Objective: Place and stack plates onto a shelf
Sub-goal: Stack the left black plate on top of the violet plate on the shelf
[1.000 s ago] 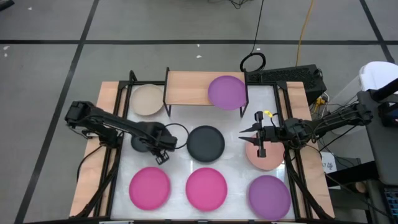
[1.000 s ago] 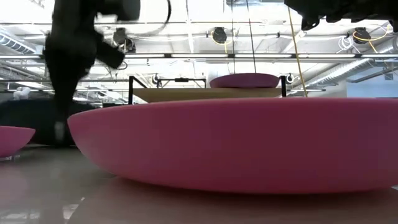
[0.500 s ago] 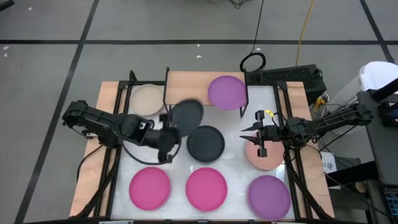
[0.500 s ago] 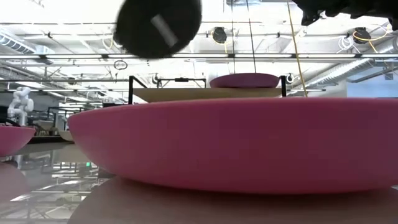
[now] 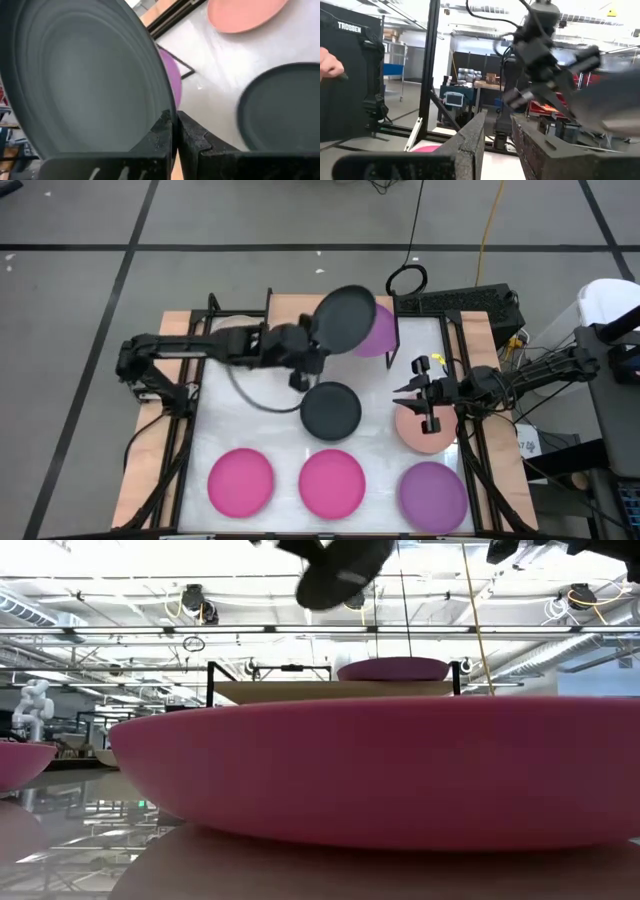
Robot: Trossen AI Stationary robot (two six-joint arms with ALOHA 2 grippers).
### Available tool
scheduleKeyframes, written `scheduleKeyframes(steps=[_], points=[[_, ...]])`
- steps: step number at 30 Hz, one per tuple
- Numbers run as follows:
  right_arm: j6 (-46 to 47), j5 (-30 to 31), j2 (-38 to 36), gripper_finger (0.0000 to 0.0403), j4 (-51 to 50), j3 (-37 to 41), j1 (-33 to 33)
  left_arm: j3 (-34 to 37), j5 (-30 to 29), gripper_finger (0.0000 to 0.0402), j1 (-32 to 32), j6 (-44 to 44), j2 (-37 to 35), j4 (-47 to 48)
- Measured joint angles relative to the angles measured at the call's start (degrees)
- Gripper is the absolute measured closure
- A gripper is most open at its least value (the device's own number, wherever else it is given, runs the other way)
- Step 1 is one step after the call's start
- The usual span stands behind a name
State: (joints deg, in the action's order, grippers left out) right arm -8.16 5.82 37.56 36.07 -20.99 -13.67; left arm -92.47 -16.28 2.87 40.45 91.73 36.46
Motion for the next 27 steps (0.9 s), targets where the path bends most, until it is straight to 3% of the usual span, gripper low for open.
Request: scheduleKeyframes(steps=[9,20,27], points=[[0.44,-0.02,-0.02,0.0319,-1.56,0.00,0.00,0.00,9.14,0.0377,6.79,4.63,8.93,-9.85],[0.55,-0.07,-0.02,0.0319,-2.46,0.00,0.00,0.04,9.69,0.0369,9.35,4.68,12.20,-11.76],[-0.15,-0.02,-0.02,0.0319,-2.49,0.00,0.00,0.04,9.79,0.0298,9.86,2.70,12.21,-13.74]])
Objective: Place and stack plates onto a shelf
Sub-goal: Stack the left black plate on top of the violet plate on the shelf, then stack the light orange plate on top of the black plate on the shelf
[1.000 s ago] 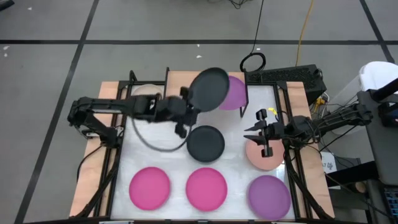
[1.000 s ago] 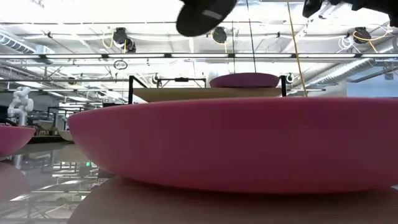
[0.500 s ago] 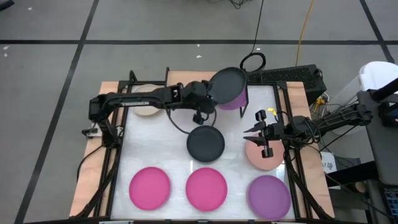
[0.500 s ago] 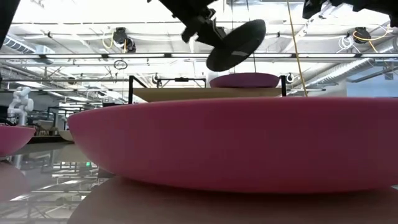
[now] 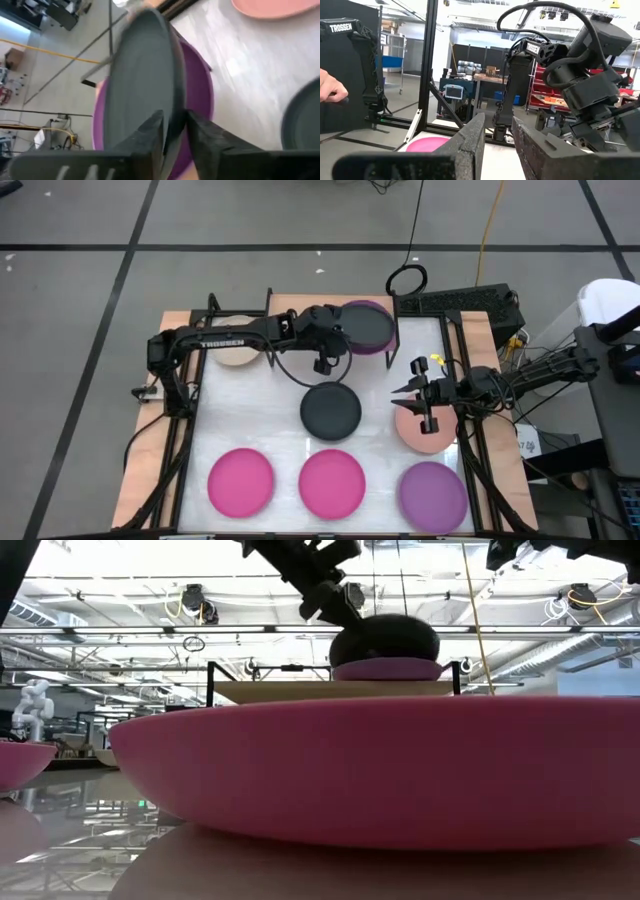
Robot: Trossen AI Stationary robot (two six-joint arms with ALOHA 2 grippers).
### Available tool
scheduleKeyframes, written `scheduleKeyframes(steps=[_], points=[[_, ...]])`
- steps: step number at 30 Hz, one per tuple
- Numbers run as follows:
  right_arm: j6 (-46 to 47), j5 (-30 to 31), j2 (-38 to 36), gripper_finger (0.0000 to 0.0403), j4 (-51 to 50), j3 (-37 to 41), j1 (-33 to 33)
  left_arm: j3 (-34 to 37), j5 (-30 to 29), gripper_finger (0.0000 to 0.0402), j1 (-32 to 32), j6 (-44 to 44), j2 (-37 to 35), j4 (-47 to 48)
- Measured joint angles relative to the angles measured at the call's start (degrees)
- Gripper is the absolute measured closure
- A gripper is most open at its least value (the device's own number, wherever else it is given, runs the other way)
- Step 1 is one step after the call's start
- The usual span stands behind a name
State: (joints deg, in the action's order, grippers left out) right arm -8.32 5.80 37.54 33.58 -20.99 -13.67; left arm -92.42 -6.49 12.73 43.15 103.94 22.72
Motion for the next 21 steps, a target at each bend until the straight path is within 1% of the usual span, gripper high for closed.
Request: scheduleKeyframes(steps=[3,6,9,13,16,21], points=[[0.07,0.00,0.00,0.0319,0.00,0.00,0.00,0.00,-0.01,0.0265,0.00,-0.94,0.00,-1.16],[0.09,0.00,0.00,0.0319,-0.28,0.00,0.00,0.00,-0.25,0.0242,-0.07,-2.72,-0.55,-1.72],[0.40,0.02,0.00,0.0319,-1.06,0.00,0.00,-0.04,-2.69,0.0228,-0.39,-3.20,-1.22,-1.74],[1.51,0.04,0.00,0.0319,-3.56,0.00,0.00,-0.02,-8.82,0.0223,-1.50,-5.56,-3.52,-1.32],[1.64,0.07,0.00,0.0319,-5.12,0.00,0.00,-0.04,-9.52,0.0222,-2.66,-8.53,-7.02,-0.31],[3.41,0.07,-0.05,0.0319,-7.60,0.00,0.00,-0.04,-9.50,0.0222,-4.27,-12.12,-14.50,8.21]])
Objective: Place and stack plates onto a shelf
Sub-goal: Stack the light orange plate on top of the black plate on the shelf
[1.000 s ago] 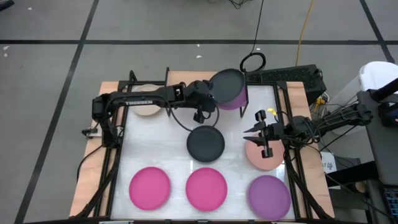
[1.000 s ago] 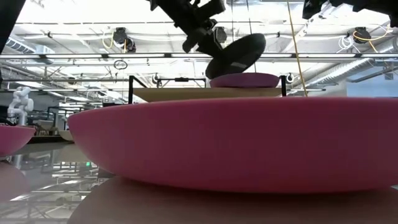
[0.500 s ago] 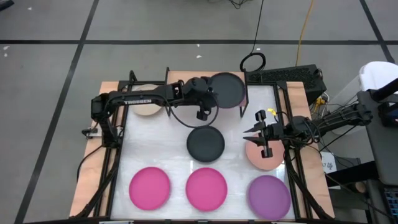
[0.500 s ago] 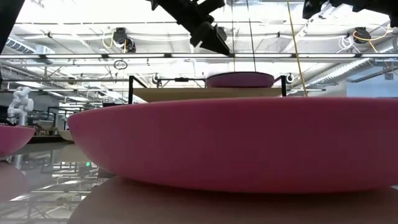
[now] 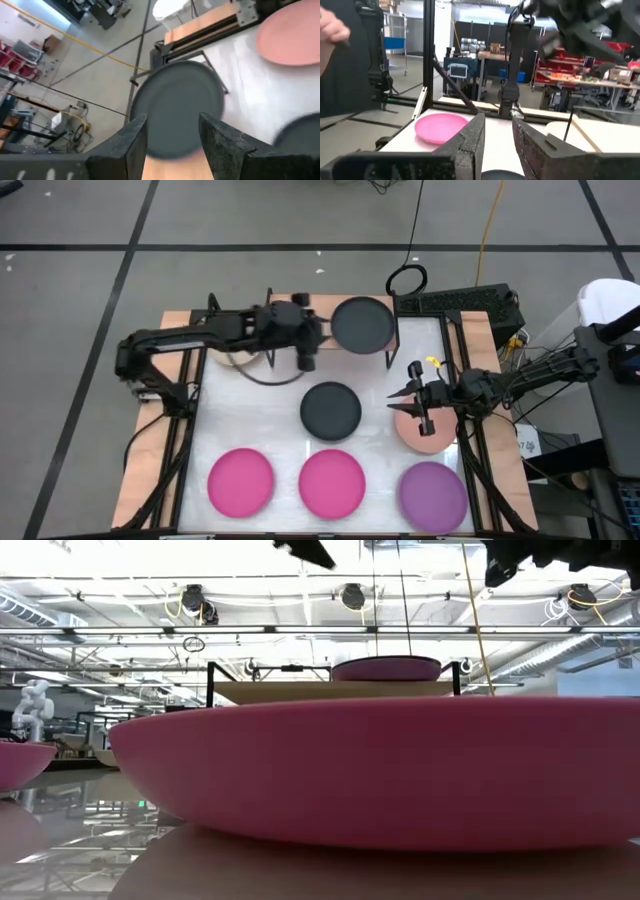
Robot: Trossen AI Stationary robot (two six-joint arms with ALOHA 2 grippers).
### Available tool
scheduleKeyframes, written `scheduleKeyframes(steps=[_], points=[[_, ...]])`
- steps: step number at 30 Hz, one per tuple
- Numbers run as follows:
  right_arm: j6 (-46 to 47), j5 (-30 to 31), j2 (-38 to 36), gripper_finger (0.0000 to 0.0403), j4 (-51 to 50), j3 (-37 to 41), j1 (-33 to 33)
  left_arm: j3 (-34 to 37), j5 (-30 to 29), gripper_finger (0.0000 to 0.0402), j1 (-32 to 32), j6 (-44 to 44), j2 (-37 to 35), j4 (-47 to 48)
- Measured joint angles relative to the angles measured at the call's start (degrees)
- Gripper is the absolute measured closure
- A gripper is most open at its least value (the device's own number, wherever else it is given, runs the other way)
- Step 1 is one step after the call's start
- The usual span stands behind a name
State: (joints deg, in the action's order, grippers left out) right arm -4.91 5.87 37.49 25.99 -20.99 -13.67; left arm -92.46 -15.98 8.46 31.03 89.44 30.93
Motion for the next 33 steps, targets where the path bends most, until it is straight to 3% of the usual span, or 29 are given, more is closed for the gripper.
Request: scheduleKeyframes(steps=[5,8,17,21,26,33], points=[[0.81,0.06,-0.35,0.0319,-2.13,0.01,0.00,0.78,0.42,0.0222,-0.99,-9.53,-8.74,8.12],[0.83,0.14,-0.48,0.0319,-2.15,0.02,0.00,6.43,0.91,0.0222,-2.69,-12.11,-13.82,4.81],[1.32,0.94,-0.48,0.0319,-2.78,0.00,0.00,38.73,0.93,0.0222,-8.68,-19.36,-28.51,-26.47],[2.75,8.40,-0.37,0.0319,-4.40,0.00,0.00,49.83,0.93,0.0222,-11.11,-22.04,-31.26,-43.53],[2.25,10.60,-0.33,0.0319,-7.55,-0.09,0.33,57.92,0.89,0.0222,-12.94,-22.29,-31.42,-58.52],[4.65,10.84,0.56,0.0319,-23.47,-8.73,1.26,61.22,0.82,0.0222,-13.00,-22.37,-31.40,-64.97]])
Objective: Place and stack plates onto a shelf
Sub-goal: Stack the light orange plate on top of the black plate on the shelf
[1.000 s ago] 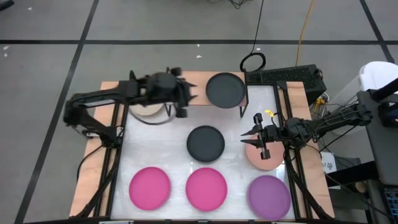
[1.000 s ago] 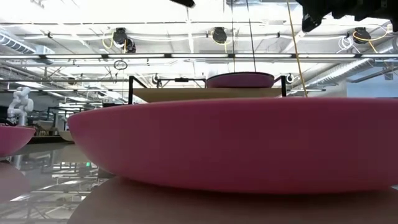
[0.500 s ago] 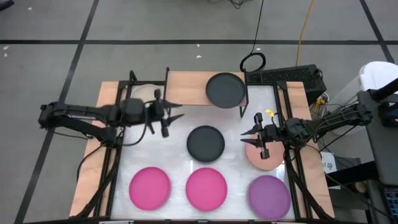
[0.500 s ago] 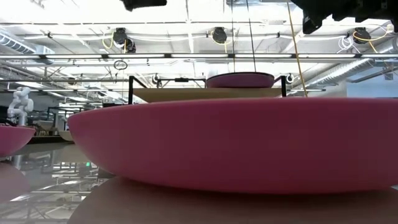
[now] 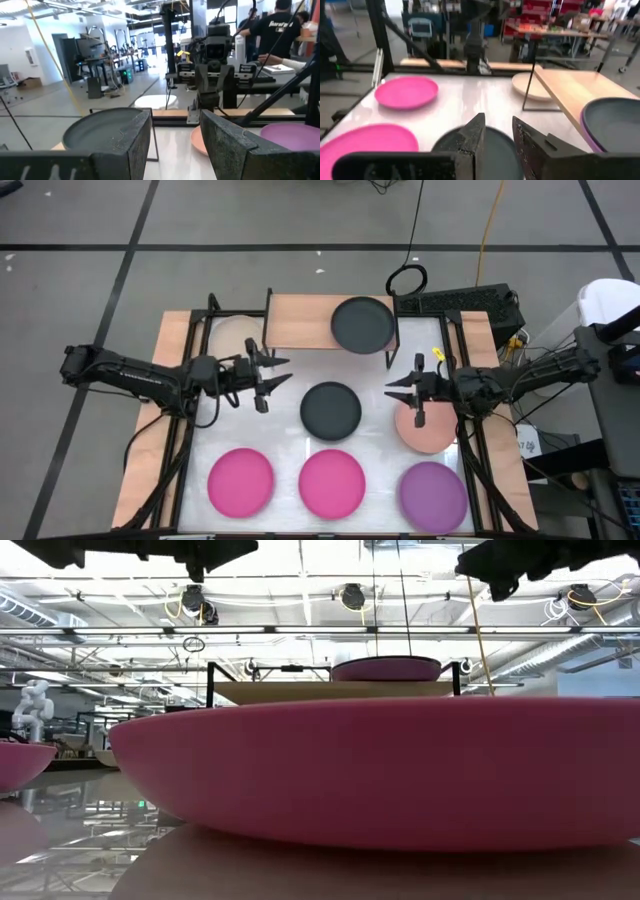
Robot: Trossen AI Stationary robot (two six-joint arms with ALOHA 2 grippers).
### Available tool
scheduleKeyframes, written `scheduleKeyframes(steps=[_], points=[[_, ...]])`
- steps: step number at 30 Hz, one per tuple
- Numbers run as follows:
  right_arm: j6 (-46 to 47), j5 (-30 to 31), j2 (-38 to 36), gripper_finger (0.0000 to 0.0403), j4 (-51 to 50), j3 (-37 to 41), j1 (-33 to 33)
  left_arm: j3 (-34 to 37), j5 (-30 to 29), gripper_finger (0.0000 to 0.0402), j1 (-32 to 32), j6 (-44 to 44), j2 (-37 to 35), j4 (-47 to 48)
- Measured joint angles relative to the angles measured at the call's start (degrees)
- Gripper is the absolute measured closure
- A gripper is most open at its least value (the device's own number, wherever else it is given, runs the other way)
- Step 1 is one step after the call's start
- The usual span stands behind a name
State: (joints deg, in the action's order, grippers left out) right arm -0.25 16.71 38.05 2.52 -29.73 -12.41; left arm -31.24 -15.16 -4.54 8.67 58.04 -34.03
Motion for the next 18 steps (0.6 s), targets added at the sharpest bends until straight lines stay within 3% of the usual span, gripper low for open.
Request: scheduleKeyframes(steps=[11,18], points=[[-1.67,5.73,1.04,0.0319,-11.13,-4.18,0.53,0.00,-0.37,0.0222,0.04,4.56,0.00,-0.58],[-3.33,10.45,2.02,0.0319,-12.71,-4.18,6.01,0.00,-0.46,0.0222,1.24,7.34,0.02,-0.53]])
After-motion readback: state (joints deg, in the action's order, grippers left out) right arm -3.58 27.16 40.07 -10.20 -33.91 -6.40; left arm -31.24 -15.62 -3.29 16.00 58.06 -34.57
